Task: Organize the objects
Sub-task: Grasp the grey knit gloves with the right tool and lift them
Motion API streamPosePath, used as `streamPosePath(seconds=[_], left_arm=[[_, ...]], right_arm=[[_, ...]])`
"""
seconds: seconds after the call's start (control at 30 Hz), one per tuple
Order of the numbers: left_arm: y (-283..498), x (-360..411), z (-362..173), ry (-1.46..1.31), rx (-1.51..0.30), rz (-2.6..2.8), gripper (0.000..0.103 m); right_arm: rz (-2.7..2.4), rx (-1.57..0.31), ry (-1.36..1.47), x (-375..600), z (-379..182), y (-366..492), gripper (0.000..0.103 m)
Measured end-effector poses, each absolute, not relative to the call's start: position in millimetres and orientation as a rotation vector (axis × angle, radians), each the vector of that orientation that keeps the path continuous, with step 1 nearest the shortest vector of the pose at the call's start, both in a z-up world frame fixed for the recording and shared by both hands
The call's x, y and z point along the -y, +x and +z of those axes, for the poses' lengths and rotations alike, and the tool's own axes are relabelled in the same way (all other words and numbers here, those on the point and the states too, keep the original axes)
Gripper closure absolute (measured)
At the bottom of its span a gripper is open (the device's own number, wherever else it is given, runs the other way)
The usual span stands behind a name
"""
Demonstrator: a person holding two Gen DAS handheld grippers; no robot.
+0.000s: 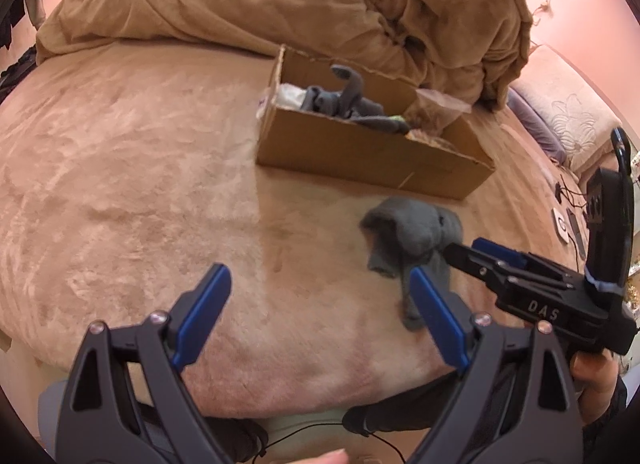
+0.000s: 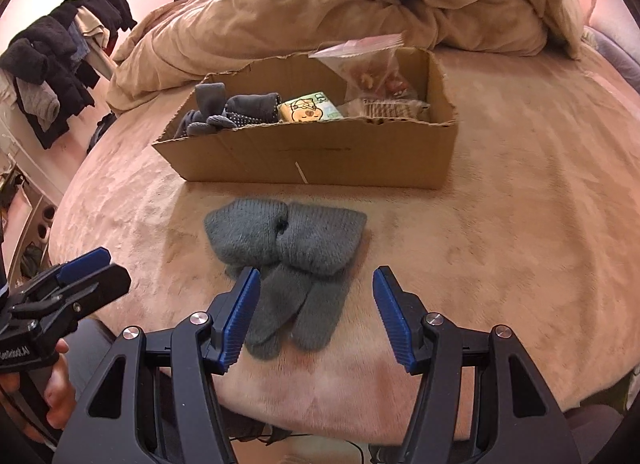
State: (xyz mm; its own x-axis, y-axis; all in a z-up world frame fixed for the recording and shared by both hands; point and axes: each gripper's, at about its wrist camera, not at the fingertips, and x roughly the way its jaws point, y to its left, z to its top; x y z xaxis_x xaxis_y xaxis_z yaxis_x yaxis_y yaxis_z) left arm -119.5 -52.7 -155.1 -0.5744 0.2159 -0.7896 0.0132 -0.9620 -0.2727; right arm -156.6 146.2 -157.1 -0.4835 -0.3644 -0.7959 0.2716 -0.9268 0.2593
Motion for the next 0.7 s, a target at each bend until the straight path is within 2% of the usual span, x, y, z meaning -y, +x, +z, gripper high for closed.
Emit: streamPosePath(seconds=[0.47,0.7], left_arm=[[-139,51,-166,-1.38,0.38,2.654,0.011],[-133,53,-156,-1.345,0.397,2.679,0.011]], right_arm=[[-2.356,0.172,1.293,-133,-178,-192,0.041],[-2.366,0.112,1.251,-130,-170,-188,0.059]])
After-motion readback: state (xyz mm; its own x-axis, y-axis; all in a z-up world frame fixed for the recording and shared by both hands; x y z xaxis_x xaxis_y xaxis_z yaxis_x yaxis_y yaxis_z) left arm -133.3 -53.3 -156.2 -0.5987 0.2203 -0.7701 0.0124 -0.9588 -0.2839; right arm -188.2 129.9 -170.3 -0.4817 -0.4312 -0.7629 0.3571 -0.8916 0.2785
